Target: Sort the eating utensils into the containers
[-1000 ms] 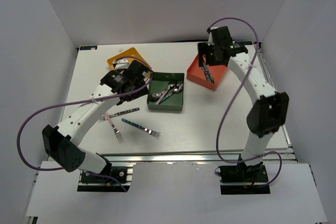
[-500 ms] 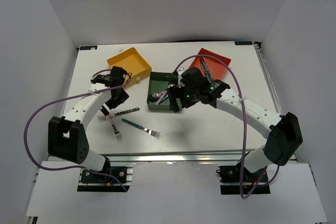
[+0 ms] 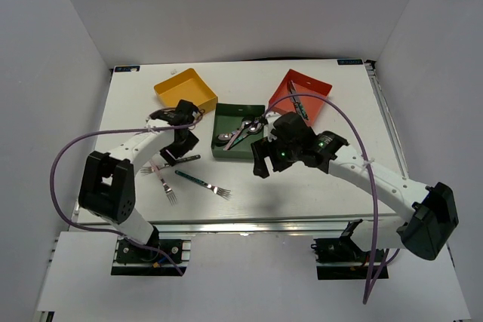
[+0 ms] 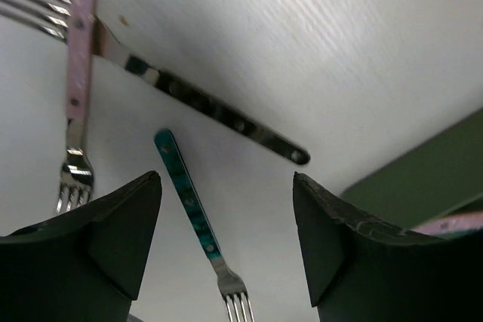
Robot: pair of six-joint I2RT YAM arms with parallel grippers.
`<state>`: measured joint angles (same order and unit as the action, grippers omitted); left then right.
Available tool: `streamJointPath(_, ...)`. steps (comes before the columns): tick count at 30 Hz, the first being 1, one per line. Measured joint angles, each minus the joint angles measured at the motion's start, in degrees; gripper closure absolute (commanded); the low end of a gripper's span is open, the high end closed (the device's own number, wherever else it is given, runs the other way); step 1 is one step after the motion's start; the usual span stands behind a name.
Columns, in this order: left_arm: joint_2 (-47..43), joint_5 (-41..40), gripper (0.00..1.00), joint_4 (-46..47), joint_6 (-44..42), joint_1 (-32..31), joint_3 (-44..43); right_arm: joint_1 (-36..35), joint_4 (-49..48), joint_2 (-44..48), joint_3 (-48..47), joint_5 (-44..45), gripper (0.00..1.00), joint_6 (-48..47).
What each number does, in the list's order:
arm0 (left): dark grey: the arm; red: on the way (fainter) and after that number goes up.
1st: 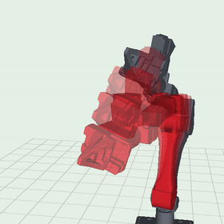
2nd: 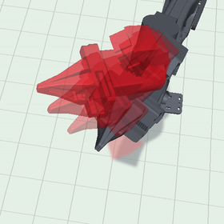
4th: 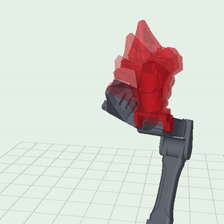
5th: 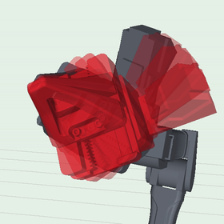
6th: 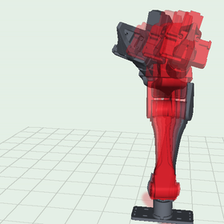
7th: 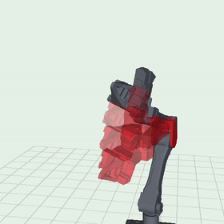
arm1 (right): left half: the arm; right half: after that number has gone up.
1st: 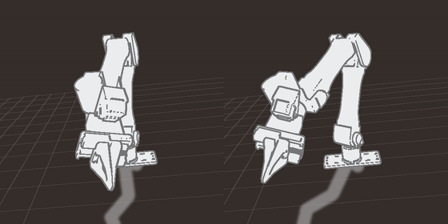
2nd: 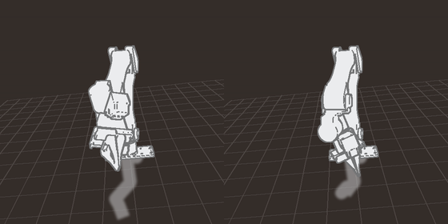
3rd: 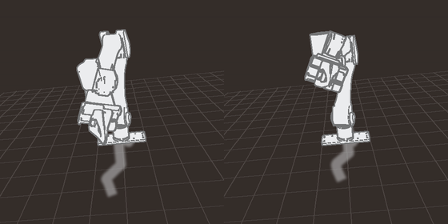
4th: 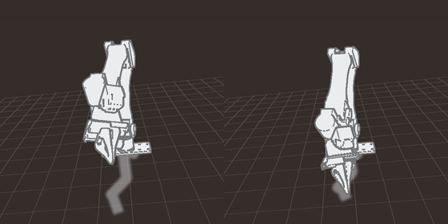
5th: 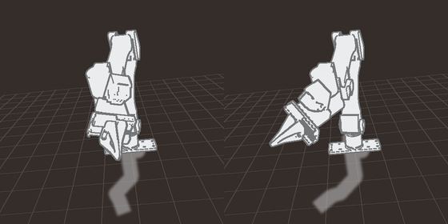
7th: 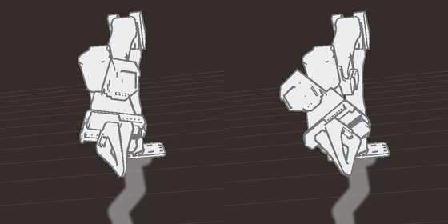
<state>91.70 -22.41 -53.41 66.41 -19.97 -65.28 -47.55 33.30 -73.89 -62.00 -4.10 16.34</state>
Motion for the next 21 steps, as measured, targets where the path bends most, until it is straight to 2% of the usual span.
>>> streamJointPath(9,-1.73,3.58,0.29,3.74,8.81,-13.05,10.16,0.00,0.85,1.95,1.29,-0.63,0.13,-0.11)
streamJointPath(20,-3.67,3.76,0.51,7.61,19.37,-14.03,17.64,0.00,2.36,5.42,3.41,-1.25,0.13,-1.99)
streamJointPath(21,-3.91,3.76,0.57,7.96,19.71,-14.08,17.97,0.00,2.56,5.49,3.41,-1.25,0.13,-2.10)
